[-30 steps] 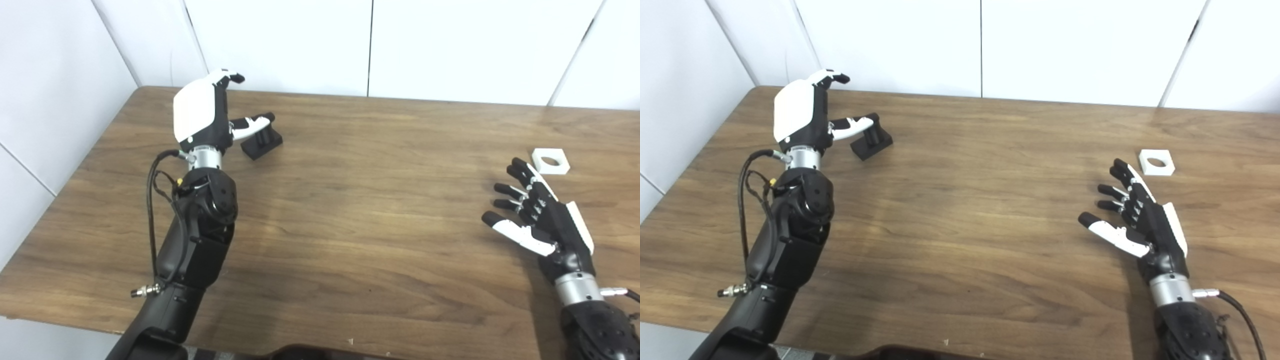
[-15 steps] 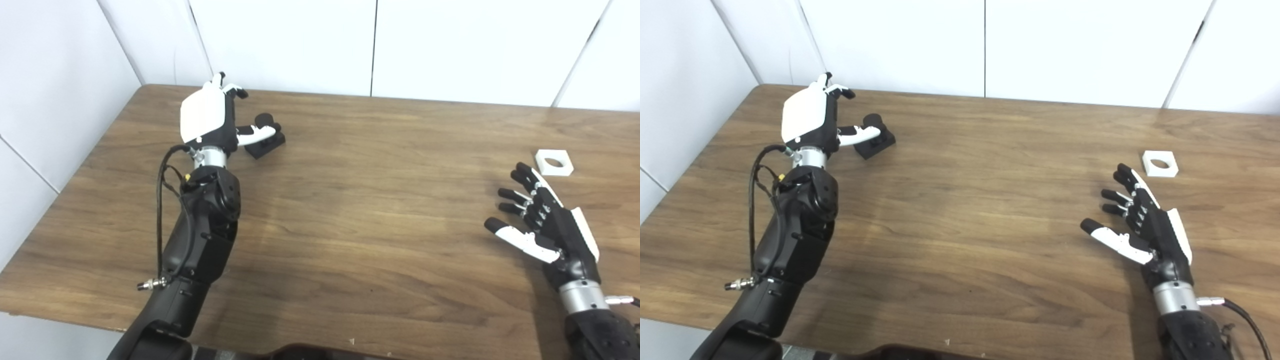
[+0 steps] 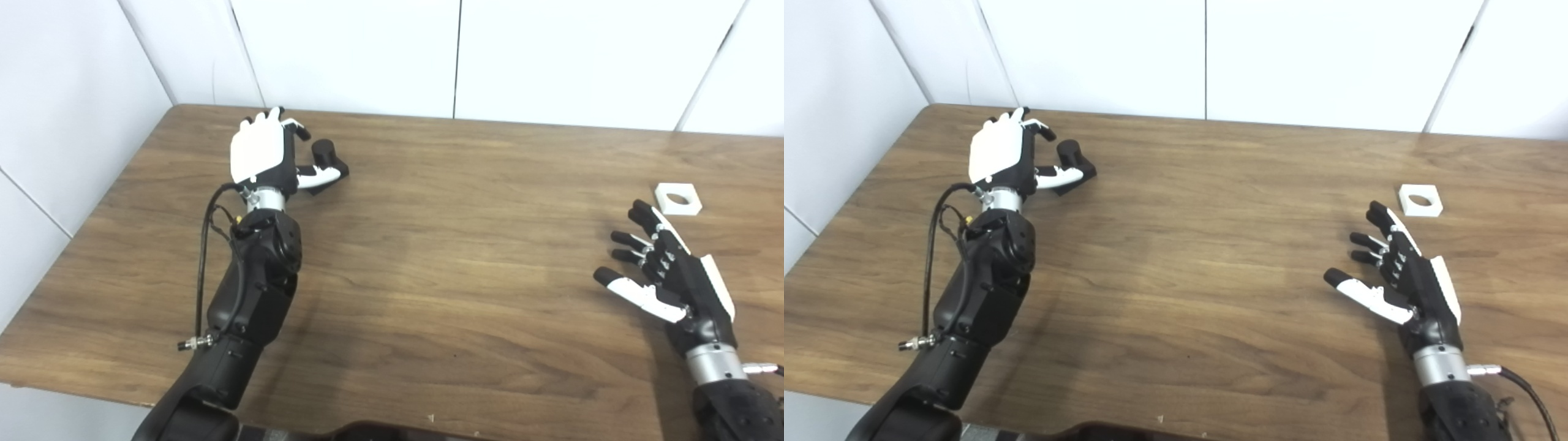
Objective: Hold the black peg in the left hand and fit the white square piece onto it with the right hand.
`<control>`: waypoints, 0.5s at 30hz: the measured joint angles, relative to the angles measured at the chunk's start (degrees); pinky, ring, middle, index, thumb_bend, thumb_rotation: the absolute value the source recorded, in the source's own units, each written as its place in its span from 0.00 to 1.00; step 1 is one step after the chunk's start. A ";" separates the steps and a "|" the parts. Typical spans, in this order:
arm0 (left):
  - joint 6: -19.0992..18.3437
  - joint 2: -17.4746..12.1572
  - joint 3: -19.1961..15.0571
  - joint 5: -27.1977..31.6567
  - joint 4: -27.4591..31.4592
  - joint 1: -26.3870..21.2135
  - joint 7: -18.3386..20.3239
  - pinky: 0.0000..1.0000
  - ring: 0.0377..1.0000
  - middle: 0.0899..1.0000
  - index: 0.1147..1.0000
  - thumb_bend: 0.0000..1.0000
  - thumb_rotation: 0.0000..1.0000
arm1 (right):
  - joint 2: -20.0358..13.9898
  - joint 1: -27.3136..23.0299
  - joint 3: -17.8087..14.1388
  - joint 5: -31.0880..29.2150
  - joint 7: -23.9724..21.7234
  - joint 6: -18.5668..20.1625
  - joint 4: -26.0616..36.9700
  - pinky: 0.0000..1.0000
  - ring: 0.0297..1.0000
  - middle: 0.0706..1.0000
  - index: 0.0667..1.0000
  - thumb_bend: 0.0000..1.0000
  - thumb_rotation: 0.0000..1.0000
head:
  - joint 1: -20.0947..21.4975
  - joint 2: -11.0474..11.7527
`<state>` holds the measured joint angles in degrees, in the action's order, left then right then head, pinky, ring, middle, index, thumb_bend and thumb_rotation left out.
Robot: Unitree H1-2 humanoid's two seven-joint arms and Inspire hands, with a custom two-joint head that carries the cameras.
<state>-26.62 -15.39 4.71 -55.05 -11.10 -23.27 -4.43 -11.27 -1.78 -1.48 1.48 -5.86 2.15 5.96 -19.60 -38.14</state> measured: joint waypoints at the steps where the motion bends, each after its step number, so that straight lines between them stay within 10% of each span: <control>1: 0.01 -0.02 0.07 0.22 -0.56 -0.01 -0.14 1.00 0.98 0.95 0.61 0.89 0.45 | 0.00 0.00 -0.01 0.00 0.00 -0.02 -0.01 0.74 0.81 0.93 0.92 0.83 0.32 | 0.00 0.00; 15: 0.03 -1.07 2.23 0.86 -4.37 -1.06 -2.63 1.00 0.97 0.94 0.59 0.90 0.44 | -0.03 0.02 -0.03 0.10 -0.05 -0.14 -0.06 0.74 0.80 0.92 0.91 0.84 0.32 | 0.70 -0.09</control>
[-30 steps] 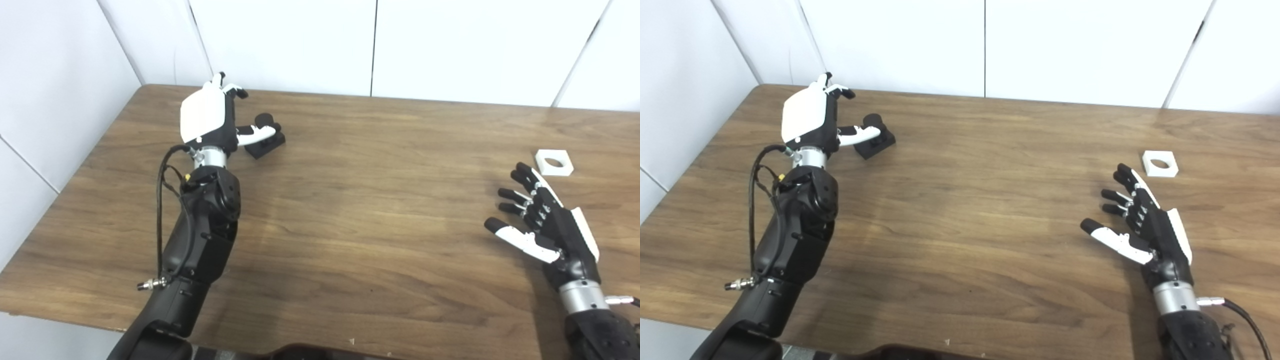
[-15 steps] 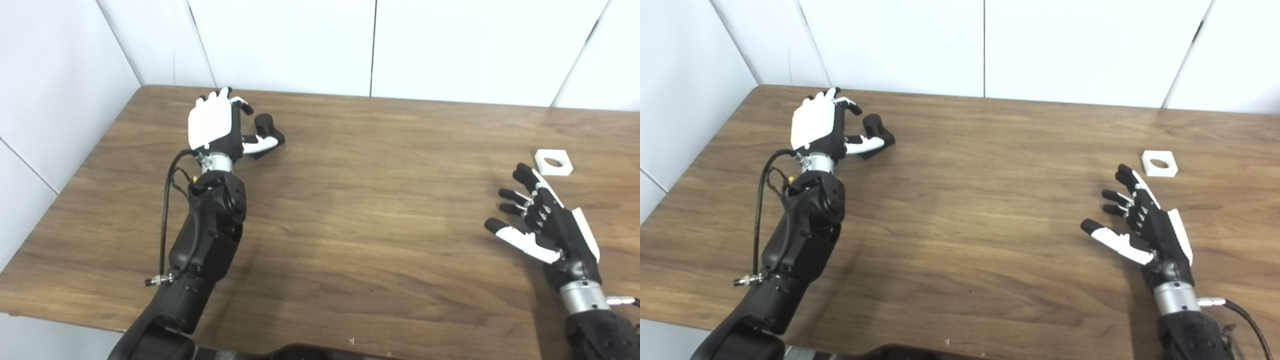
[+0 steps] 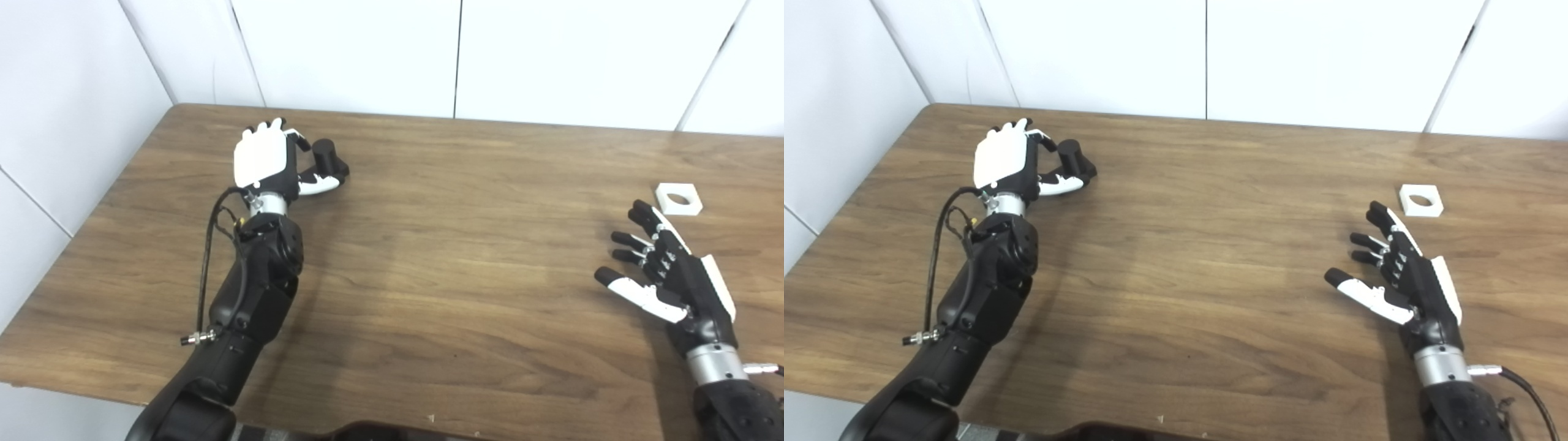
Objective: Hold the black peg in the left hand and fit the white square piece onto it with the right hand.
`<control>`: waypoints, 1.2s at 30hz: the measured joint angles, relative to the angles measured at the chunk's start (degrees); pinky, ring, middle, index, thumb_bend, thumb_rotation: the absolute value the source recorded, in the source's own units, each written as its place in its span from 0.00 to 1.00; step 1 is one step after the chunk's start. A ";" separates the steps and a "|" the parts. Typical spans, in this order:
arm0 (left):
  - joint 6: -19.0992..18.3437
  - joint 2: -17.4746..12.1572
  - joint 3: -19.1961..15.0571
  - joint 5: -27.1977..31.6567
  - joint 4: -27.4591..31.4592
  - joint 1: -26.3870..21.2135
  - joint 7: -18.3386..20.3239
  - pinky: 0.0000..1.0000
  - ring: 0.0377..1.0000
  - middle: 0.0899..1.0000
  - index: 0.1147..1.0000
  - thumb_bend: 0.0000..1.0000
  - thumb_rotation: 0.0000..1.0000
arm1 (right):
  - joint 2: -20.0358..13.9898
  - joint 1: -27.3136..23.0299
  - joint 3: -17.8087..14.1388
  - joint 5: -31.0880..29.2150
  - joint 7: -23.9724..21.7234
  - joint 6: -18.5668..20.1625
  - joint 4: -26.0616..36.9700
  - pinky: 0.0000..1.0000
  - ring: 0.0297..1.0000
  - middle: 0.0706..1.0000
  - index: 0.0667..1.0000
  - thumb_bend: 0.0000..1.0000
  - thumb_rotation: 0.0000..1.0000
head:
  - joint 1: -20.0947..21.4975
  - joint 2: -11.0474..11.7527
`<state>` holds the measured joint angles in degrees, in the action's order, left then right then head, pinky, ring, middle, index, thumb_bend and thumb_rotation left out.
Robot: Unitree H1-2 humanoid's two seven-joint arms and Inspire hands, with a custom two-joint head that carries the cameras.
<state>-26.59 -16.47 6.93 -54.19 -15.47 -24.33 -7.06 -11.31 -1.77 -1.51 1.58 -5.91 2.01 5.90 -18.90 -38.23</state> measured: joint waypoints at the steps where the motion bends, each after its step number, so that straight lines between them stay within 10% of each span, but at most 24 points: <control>1: 0.00 -0.07 0.12 0.05 -0.68 -0.08 -0.04 1.00 0.97 0.94 0.59 0.90 0.44 | 0.00 0.00 0.00 -0.02 -0.01 0.00 0.01 0.74 0.80 0.92 0.91 0.83 0.32 | 0.00 0.00; 36: 1.28 -0.83 1.65 10.48 -7.72 -2.43 -1.93 0.95 0.95 0.91 0.58 0.82 0.45 | 0.35 1.55 0.02 1.47 0.97 0.00 1.66 0.70 0.78 0.91 0.90 0.83 0.34 | 1.49 -0.79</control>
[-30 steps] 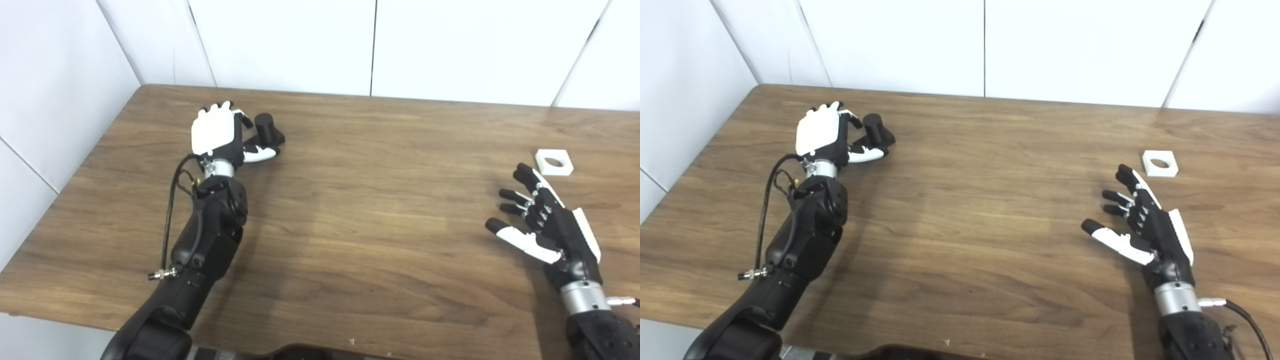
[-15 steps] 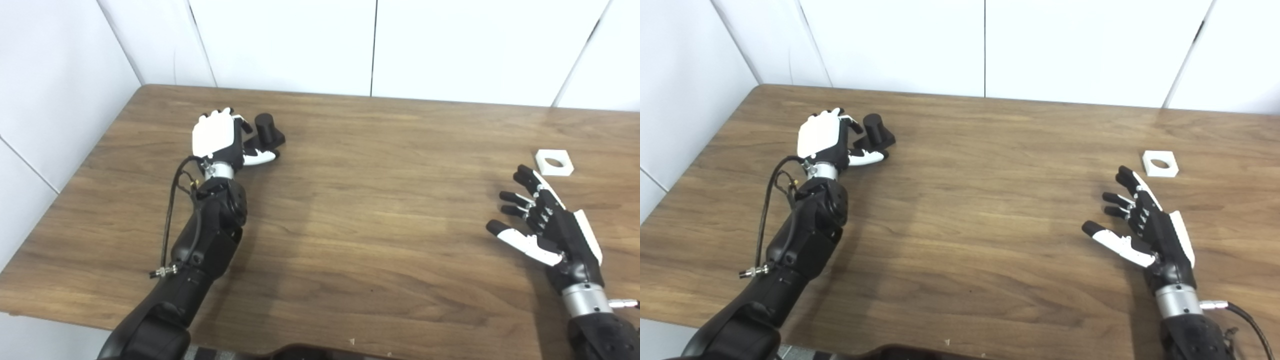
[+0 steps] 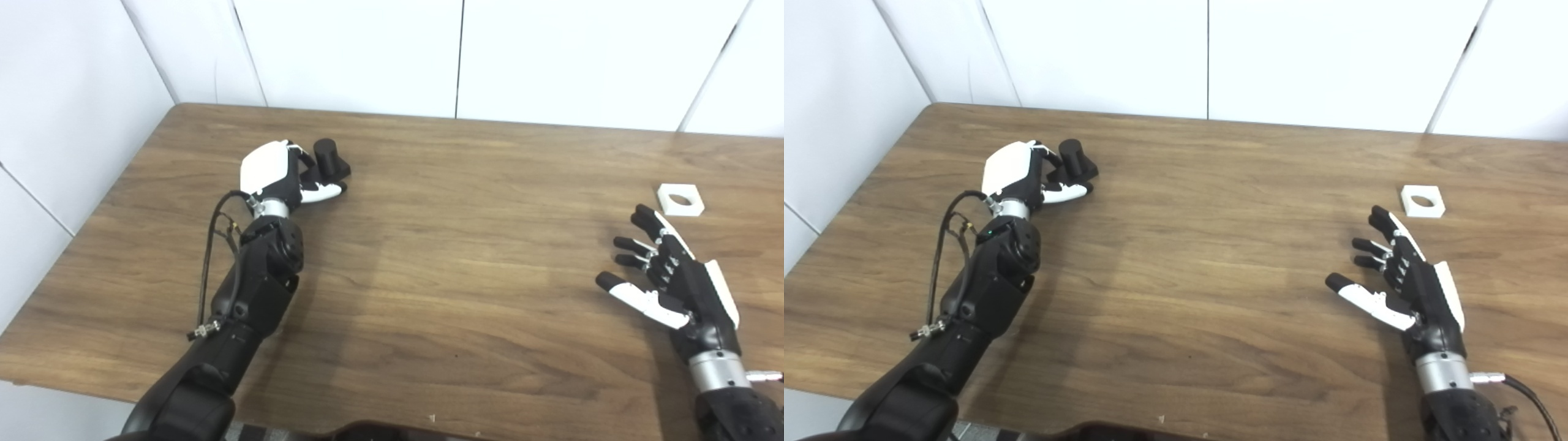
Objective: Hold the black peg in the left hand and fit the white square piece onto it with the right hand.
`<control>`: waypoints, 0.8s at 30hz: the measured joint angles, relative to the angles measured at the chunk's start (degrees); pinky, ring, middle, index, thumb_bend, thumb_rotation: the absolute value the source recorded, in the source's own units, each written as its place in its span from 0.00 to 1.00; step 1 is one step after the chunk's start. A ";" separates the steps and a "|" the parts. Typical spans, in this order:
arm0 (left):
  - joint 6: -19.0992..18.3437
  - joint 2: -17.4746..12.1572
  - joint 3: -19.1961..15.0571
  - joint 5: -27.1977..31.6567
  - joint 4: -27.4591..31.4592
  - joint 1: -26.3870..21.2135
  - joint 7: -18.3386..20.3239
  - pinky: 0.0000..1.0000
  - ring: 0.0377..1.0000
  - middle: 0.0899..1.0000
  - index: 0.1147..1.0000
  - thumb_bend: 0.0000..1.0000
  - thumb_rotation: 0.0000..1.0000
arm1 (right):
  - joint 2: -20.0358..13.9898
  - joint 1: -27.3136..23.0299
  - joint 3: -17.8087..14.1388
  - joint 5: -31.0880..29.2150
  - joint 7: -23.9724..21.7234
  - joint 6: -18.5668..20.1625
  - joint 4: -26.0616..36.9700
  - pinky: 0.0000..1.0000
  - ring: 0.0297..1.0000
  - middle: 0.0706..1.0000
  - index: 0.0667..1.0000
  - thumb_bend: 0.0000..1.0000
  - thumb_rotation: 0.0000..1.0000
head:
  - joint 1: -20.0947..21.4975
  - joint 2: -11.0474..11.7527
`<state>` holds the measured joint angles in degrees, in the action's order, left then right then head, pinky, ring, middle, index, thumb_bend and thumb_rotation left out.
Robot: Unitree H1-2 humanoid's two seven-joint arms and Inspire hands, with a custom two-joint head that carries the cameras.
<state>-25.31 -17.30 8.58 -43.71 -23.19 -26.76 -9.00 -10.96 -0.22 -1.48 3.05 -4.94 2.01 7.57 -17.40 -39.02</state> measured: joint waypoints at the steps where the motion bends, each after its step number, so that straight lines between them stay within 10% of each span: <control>1: 0.16 0.00 0.09 0.31 -0.61 -0.26 -0.20 0.95 0.95 0.91 0.58 0.82 0.45 | 0.00 0.12 0.00 0.04 0.08 0.00 0.13 0.70 0.78 0.91 0.90 0.83 0.34 | 0.09 -0.09; 14: 3.01 -0.32 0.70 3.27 -3.75 -1.60 -2.19 0.93 0.95 0.91 0.57 0.75 0.35 | -0.01 1.51 0.01 0.33 0.23 0.16 1.63 0.70 0.77 0.90 0.89 0.83 0.35 | 0.62 -0.44; 19: 4.64 -0.36 1.11 4.11 -4.96 -2.64 -3.03 0.90 0.93 0.88 0.44 0.54 0.11 | -0.01 1.57 -0.02 0.34 0.26 0.16 1.65 0.69 0.77 0.90 0.90 0.83 0.36 | 0.79 -0.61; 24: 6.10 -0.18 1.77 4.53 -4.95 -3.38 -4.25 0.90 0.91 0.86 0.42 0.51 0.07 | -0.04 1.59 -0.02 0.31 0.22 0.15 1.65 0.69 0.77 0.90 0.89 0.83 0.37 | 0.62 -0.79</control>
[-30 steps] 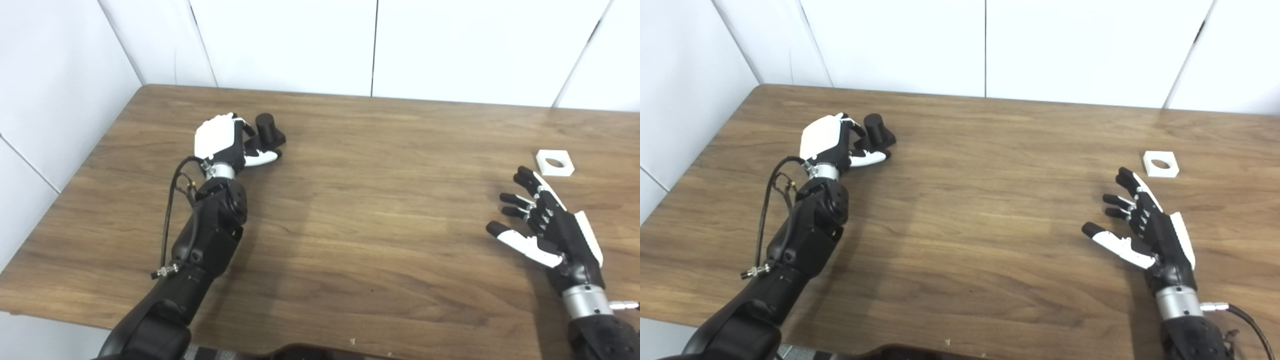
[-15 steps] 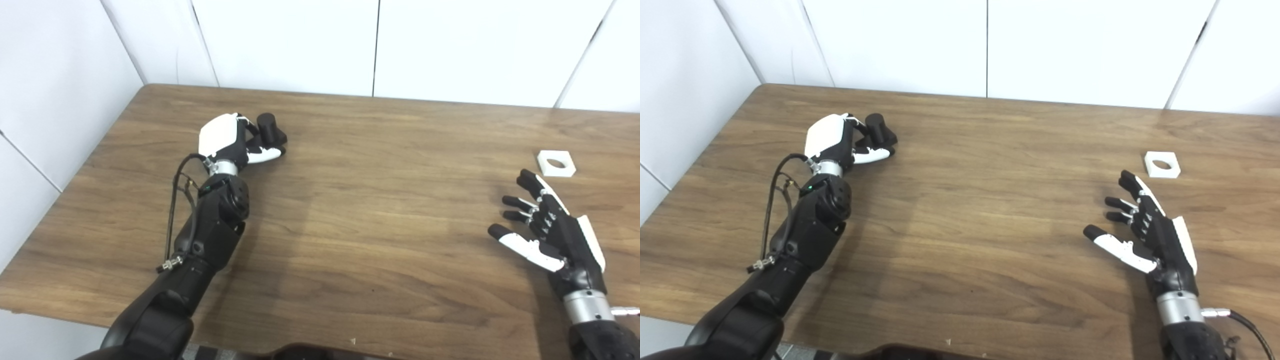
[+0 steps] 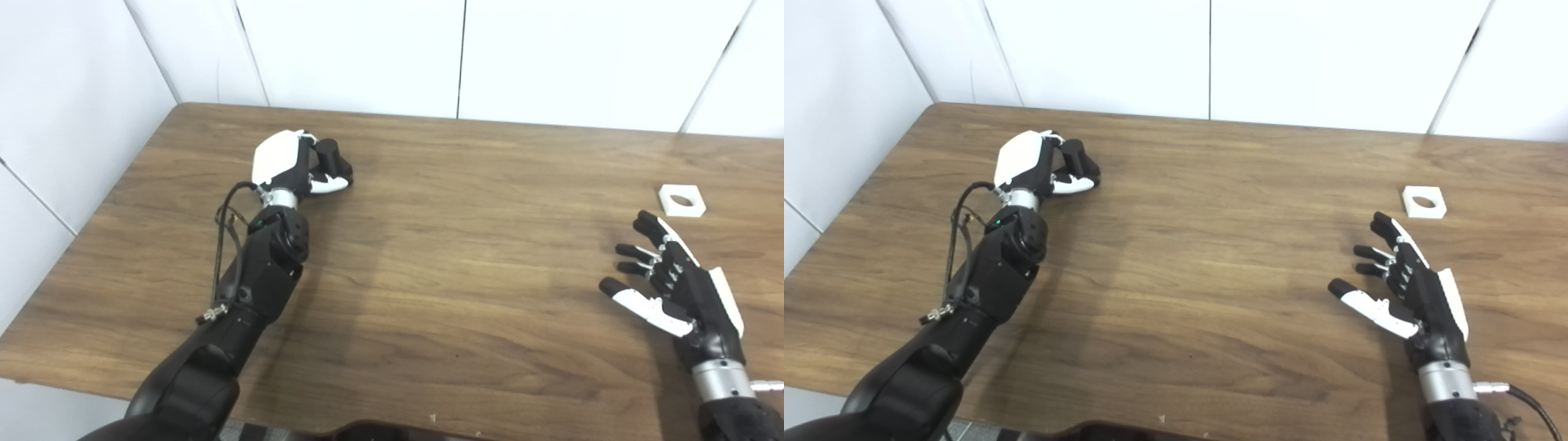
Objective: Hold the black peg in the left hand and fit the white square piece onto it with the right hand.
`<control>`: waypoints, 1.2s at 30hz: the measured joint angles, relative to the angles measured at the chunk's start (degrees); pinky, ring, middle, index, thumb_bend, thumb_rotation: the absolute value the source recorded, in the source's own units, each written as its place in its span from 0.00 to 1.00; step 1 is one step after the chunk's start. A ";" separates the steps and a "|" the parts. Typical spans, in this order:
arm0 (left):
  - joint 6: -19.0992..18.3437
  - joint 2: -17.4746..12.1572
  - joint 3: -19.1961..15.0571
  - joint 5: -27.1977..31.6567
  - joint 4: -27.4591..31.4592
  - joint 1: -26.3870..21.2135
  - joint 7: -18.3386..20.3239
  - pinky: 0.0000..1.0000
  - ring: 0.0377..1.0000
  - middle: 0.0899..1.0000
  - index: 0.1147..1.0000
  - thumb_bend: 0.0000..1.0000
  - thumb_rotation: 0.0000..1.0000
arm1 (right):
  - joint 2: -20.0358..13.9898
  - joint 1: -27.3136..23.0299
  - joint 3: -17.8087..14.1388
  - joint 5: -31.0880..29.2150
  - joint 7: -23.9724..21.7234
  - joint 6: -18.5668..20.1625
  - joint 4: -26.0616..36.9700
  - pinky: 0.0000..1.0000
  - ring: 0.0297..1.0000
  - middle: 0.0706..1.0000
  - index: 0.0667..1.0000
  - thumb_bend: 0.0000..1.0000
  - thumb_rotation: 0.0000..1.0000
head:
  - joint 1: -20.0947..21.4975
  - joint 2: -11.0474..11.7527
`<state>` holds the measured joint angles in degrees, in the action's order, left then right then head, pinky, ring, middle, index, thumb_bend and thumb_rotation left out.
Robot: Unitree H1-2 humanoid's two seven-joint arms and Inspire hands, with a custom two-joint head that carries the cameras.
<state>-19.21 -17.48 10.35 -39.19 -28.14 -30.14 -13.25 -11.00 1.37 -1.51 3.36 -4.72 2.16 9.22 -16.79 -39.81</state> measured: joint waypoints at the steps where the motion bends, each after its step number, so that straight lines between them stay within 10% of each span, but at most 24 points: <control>1: 0.06 -0.02 0.05 0.03 -0.01 -0.15 0.00 0.90 0.91 0.86 0.42 0.51 0.07 | 0.00 0.00 -0.01 -0.02 -0.02 0.00 0.00 0.69 0.77 0.90 0.89 0.84 0.37 | -0.09 0.00; 20: 1.48 -1.00 0.39 2.74 0.71 0.39 0.91 0.90 0.91 0.85 0.42 0.52 0.07 | -0.02 0.08 -0.17 0.02 -0.07 0.00 0.05 0.69 0.76 0.90 0.89 0.84 0.39 | 0.00 -0.26; 36: 11.93 -3.38 0.46 14.08 4.46 2.71 13.77 0.91 0.93 0.89 0.42 0.52 0.07 | -0.21 -0.10 -0.13 0.26 -0.07 0.01 0.01 0.68 0.78 0.91 0.90 0.82 0.38 | 0.44 -0.18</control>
<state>-7.27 -20.86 10.81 -25.10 -23.68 -27.43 0.52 -11.21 1.27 -1.64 3.62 -4.79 2.17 9.23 -16.35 -39.99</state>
